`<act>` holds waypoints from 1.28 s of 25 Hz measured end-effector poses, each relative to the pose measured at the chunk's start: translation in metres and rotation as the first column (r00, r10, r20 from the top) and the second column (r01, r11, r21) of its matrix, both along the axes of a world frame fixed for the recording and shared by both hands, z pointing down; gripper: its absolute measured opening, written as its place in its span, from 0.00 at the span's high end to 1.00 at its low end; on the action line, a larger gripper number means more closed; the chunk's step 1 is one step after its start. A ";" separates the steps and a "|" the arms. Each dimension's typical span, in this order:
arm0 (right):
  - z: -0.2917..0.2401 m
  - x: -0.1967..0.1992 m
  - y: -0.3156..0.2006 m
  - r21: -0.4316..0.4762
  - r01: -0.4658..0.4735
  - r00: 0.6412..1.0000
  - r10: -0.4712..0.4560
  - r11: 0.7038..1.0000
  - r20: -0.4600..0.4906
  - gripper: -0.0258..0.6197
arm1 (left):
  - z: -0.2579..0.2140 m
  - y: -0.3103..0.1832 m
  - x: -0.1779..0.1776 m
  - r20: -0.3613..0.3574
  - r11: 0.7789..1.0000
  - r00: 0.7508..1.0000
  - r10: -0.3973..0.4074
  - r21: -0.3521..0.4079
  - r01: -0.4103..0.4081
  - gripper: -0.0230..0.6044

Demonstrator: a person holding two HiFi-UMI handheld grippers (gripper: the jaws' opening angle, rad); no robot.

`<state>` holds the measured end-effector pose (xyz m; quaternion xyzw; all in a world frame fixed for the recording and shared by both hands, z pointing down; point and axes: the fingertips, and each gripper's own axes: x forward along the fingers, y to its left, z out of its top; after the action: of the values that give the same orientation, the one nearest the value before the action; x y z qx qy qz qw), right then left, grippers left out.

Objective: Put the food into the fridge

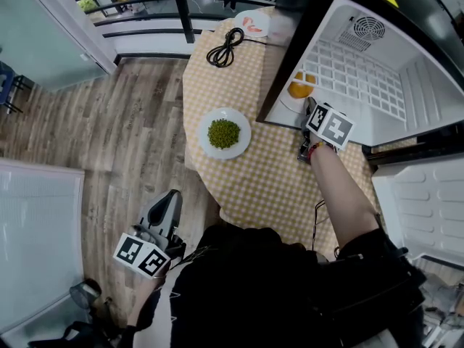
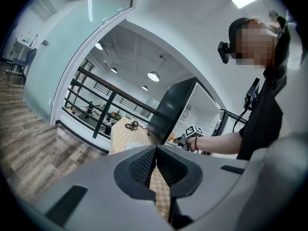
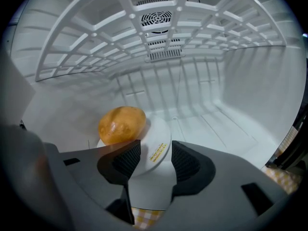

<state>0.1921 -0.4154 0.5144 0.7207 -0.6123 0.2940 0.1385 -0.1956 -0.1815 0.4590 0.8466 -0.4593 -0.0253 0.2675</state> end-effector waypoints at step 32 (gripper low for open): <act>-0.014 0.017 0.055 0.079 0.008 1.000 -0.009 0.997 0.002 0.93 | -0.021 0.019 0.005 0.015 0.996 0.997 0.074 0.049 -0.074 0.94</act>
<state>0.2090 -0.3606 0.5008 0.7226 -0.6267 0.2699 0.1103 -0.1907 -0.1620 0.4384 0.8696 -0.4287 -0.0210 0.2441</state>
